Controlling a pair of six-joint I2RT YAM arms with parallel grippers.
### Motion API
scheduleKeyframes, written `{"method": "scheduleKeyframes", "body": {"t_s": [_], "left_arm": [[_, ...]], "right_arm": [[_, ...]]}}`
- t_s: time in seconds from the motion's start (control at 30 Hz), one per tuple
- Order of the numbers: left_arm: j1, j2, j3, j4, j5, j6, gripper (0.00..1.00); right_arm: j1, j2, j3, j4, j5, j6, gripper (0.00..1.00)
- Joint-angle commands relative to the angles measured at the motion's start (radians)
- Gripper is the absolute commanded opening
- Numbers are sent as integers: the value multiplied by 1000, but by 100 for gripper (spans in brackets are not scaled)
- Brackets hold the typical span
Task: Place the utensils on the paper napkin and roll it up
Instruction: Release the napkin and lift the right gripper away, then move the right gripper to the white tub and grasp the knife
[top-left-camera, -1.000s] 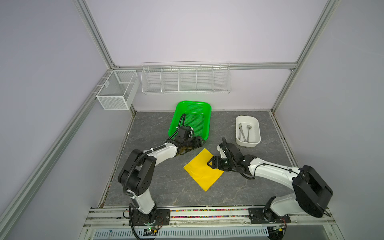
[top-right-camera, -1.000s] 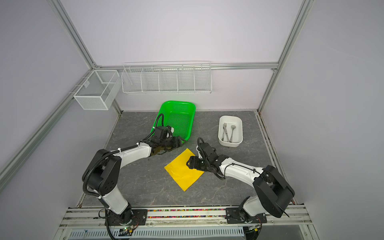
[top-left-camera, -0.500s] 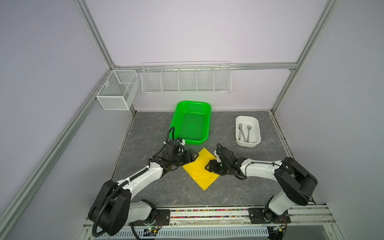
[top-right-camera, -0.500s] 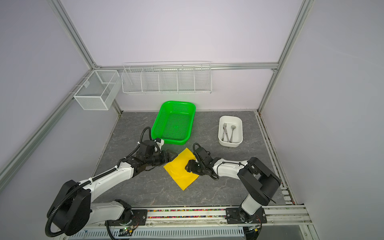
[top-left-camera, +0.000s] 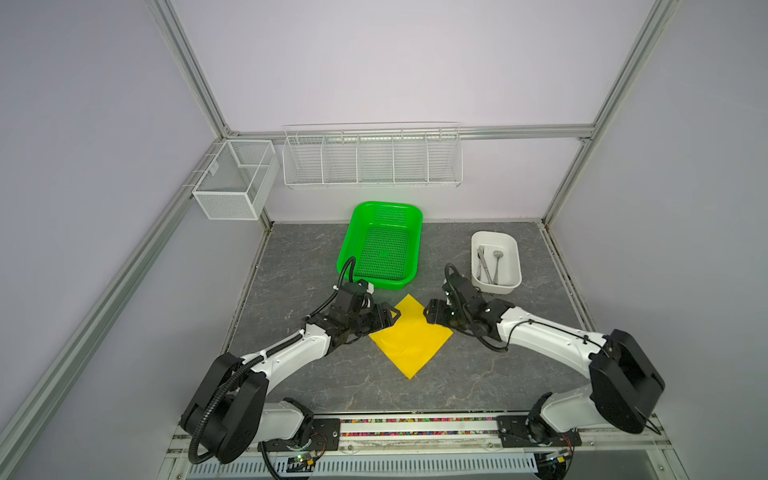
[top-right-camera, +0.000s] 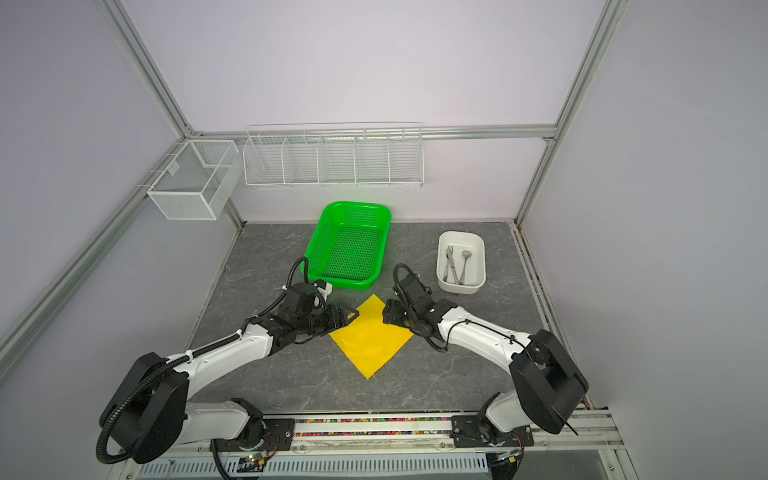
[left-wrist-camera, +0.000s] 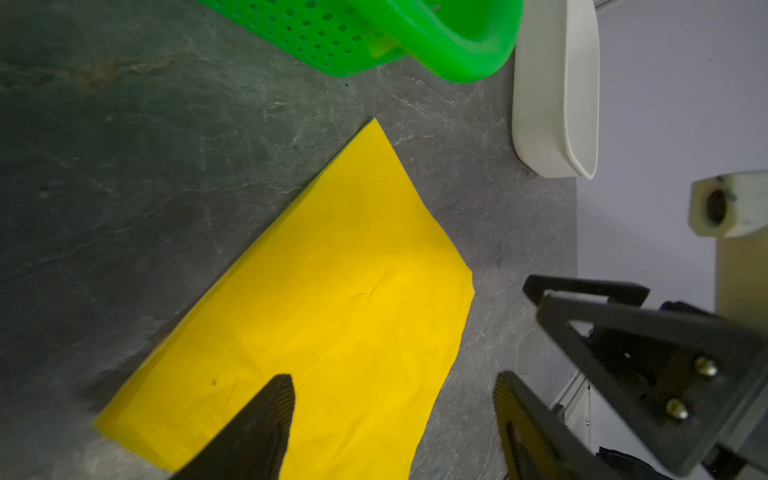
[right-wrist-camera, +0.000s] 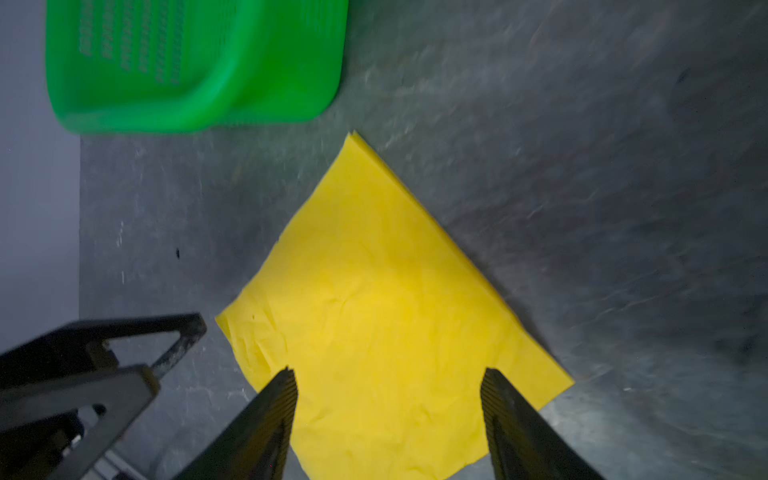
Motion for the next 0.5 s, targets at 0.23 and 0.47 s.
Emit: {"method": "scheduleKeyframes", "body": {"t_s": [0.23, 0.47], "left_arm": [[-29, 20, 130, -37, 2, 106, 82], [-46, 42, 194, -60, 36, 140, 85]], "right_arm": [[-392, 71, 246, -231, 46, -430, 64], [-562, 376, 516, -382, -30, -605, 47]]}}
